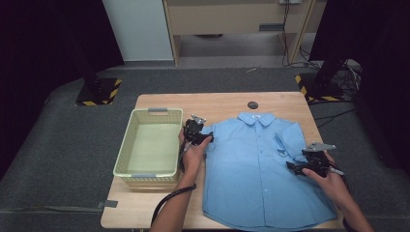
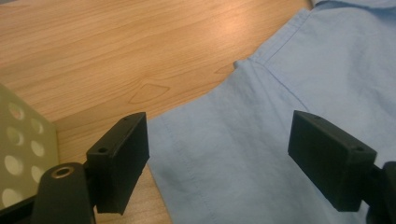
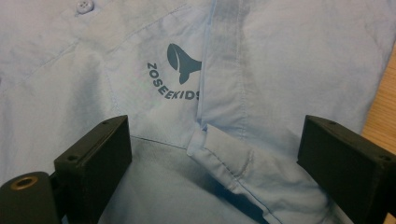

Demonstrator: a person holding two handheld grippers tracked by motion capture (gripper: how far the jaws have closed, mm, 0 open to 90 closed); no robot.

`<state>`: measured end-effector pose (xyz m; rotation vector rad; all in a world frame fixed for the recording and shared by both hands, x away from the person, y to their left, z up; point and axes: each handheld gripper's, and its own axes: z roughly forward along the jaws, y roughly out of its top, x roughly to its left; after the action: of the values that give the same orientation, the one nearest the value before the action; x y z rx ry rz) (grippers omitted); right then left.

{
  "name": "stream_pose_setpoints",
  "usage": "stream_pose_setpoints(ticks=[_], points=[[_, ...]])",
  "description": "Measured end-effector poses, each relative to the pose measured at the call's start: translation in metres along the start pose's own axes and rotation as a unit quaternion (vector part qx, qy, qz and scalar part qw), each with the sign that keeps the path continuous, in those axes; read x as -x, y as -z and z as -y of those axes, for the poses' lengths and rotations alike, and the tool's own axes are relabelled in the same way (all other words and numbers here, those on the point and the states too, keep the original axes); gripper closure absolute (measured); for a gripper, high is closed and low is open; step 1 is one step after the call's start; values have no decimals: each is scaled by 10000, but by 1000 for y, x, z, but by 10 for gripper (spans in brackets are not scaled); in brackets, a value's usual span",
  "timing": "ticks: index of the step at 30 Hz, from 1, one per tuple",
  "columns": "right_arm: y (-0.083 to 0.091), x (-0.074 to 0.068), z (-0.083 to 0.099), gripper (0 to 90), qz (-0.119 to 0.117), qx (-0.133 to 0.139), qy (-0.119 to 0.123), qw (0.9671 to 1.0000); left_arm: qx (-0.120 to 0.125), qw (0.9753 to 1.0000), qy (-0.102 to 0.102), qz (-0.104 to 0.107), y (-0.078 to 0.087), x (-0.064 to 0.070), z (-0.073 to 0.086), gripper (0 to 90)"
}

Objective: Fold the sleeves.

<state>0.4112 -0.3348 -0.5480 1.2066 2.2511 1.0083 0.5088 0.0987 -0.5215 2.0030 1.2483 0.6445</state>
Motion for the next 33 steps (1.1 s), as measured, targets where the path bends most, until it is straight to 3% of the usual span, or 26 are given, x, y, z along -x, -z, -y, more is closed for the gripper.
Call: stream_pose_setpoints(ticks=[3,10,15,18,23,28,33], points=[[0,0,0,99,-4,1,3,10000,60,10000,57,17,-2,-1,-1,194],[0,0,0,99,-6,2,3,10000,-41,10000,-86,-23,-9,-1,1,192],[0,0,0,99,-7,2,4,10000,-92,9999,-35,94,-11,1,0,154],[0,0,0,100,-9,3,6,10000,-151,9997,137,130,-14,0,2,148],[0,0,0,102,-12,4,6,10000,-239,9992,218,244,-20,0,3,138],[0,0,0,105,-13,7,10,10000,-220,9995,129,176,-21,3,4,126],[1,0,0,107,-13,9,17,10000,-221,9995,195,103,-22,0,5,106]])
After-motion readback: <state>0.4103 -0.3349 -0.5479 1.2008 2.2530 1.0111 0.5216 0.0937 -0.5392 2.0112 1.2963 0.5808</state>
